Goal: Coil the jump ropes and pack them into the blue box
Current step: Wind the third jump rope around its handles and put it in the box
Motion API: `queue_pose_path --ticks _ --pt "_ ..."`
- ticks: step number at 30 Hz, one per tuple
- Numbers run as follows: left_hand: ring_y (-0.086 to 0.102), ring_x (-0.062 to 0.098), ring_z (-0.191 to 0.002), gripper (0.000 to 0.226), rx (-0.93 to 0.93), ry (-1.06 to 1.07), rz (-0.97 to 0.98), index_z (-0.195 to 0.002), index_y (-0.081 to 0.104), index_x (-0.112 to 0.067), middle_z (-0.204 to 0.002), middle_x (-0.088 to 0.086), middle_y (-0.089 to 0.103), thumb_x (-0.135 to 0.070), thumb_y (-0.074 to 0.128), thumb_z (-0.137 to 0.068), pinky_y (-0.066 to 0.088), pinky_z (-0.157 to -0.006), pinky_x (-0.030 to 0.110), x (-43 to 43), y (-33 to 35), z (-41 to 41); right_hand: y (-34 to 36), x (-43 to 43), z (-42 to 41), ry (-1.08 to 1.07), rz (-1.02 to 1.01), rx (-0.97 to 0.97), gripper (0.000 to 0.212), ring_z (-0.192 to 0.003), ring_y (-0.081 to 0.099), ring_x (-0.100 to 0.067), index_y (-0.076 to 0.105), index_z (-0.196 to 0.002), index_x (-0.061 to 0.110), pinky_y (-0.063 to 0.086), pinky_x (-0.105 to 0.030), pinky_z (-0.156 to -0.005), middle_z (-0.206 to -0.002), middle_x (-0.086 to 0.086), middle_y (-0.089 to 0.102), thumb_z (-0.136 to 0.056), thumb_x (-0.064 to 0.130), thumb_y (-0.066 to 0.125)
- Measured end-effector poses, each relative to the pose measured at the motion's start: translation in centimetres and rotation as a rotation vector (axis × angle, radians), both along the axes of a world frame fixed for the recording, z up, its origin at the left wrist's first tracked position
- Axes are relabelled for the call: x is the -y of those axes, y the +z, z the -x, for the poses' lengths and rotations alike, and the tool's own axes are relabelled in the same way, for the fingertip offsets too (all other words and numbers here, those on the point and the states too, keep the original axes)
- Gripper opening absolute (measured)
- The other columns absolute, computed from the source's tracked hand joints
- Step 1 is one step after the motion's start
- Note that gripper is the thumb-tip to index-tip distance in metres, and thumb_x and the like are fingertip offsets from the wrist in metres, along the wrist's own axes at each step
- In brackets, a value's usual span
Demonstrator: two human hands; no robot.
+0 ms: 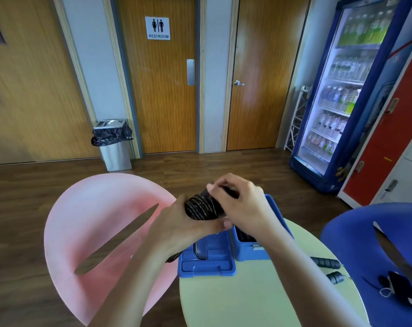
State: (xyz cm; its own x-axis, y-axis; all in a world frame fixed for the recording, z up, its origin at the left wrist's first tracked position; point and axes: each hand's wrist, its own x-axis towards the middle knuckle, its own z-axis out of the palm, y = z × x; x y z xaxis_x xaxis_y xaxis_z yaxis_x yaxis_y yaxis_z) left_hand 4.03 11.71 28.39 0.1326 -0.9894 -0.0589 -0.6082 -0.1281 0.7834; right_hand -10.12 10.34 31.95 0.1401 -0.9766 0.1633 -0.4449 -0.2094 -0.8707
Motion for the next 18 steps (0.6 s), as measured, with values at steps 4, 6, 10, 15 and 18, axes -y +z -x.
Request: queue_pose_path --ticks 4,6,10,15,18 --pt "0.062 0.013 -0.07 0.088 -0.048 -0.013 0.055 -0.096 0.055 -0.033 -0.08 -0.01 0.068 -0.09 0.066 -0.029 0.045 -0.056 0.028 0.3 0.0 -0.8 0.0 0.9 1.8 0.064 -0.211 0.284 0.018 -0.093 0.069 -0.029 0.057 -0.111 0.023 0.055 -0.042 -0.09 -0.104 -0.014 0.068 -0.094 0.025 0.055" --pt "0.063 0.011 -0.073 0.09 -0.069 -0.026 0.061 -0.097 0.055 -0.033 -0.082 -0.011 0.067 -0.089 0.066 -0.028 0.045 -0.056 0.027 0.2 -0.2 -0.8 -0.5 0.8 2.8 0.169 -0.27 0.345 0.028 -0.098 0.068 -0.034 0.054 -0.117 0.015 0.053 -0.046 -0.093 -0.108 -0.019 0.068 -0.092 0.004 0.054" --pt "0.06 0.006 -0.066 0.083 -0.12 -0.061 0.052 -0.097 0.056 -0.033 -0.076 -0.014 0.064 -0.084 0.068 -0.032 0.042 -0.054 0.024 0.1 -0.3 -0.7 -0.8 0.8 4.1 0.337 -0.262 0.354 0.039 -0.091 0.069 -0.026 0.055 -0.122 0.006 0.057 -0.031 -0.083 -0.102 -0.018 0.07 -0.086 -0.012 0.057" --pt "0.056 0.008 -0.057 0.08 -0.129 -0.064 0.071 -0.095 0.055 -0.031 -0.07 -0.012 0.062 -0.083 0.069 -0.035 0.041 -0.052 0.025 0.3 0.0 -0.6 -0.4 1.5 4.3 0.298 -0.237 0.331 0.041 -0.089 0.071 -0.023 0.058 -0.119 0.007 0.057 -0.03 -0.083 -0.098 -0.015 0.074 -0.081 -0.006 0.068" --pt "0.058 0.011 -0.062 0.083 -0.128 -0.03 0.096 -0.094 0.056 -0.032 -0.07 -0.013 0.063 -0.085 0.068 -0.031 0.044 -0.056 0.028 0.4 0.1 -0.6 -0.6 1.5 3.9 0.283 -0.181 0.326 0.039 -0.091 0.07 -0.023 0.06 -0.118 0.007 0.057 -0.029 -0.083 -0.097 -0.012 0.074 -0.081 -0.004 0.068"
